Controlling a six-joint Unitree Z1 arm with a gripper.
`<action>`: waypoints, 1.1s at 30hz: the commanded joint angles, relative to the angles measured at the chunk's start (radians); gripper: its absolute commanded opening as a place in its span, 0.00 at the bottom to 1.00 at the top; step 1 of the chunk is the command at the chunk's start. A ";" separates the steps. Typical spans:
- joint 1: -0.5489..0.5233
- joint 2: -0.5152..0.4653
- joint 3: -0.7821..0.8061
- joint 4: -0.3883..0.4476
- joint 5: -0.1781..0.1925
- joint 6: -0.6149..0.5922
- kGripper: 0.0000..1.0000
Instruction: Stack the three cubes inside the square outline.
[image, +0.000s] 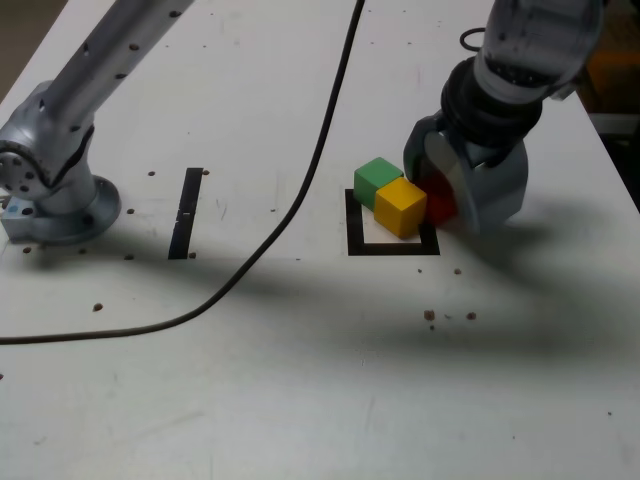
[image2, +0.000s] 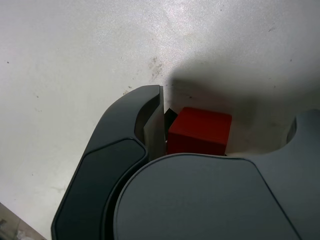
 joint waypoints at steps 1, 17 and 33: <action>-0.002 -0.003 0.003 0.004 0.007 0.000 0.89; -0.009 -0.045 0.049 -0.008 0.020 -0.022 0.63; -0.009 -0.044 0.083 -0.044 -0.024 -0.029 0.42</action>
